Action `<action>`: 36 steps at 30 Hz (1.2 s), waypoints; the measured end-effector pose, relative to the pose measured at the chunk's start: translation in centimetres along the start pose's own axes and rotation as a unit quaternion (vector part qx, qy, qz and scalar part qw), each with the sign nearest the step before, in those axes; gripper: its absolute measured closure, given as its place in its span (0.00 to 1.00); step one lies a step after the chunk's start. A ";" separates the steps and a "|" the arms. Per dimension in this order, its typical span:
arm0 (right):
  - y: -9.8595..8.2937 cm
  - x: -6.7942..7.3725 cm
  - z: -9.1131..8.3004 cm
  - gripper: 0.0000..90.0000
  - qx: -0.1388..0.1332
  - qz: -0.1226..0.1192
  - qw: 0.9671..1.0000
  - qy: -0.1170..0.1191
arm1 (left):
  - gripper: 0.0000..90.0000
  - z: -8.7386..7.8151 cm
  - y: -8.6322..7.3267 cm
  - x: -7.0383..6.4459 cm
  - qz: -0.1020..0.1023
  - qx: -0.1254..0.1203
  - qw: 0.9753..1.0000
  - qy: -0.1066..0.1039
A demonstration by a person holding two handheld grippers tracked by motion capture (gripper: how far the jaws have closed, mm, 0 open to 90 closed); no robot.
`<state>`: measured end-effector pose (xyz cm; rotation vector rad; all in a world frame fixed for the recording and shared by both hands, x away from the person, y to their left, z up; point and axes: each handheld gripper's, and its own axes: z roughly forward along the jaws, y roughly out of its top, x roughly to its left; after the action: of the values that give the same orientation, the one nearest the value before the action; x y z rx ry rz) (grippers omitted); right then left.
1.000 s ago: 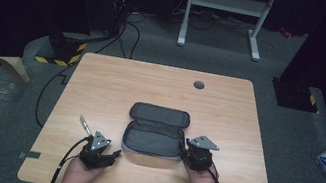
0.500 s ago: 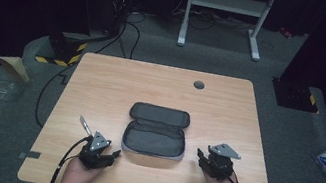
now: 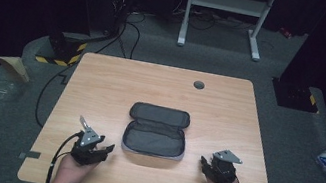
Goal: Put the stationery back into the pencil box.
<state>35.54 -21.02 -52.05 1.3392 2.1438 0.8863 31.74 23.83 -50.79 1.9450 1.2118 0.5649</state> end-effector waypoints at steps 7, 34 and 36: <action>0.0 -0.1 0.1 0.56 -0.001 0.004 1.000 0.004 | 0.49 -1.3 -0.7 3.6 -0.060 -0.002 0.998 0.033; -0.1 0.0 0.0 0.56 -0.002 0.004 1.000 0.009 | 0.45 -0.1 -1.1 6.6 -0.132 0.040 0.989 0.048; -0.3 0.0 -0.2 0.56 -0.001 0.002 1.000 0.012 | 0.45 0.2 -0.9 6.7 -0.134 0.038 0.989 0.046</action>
<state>35.25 -21.15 -52.12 1.3388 2.1570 0.9104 34.42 29.97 -51.82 1.7941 1.5457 0.4777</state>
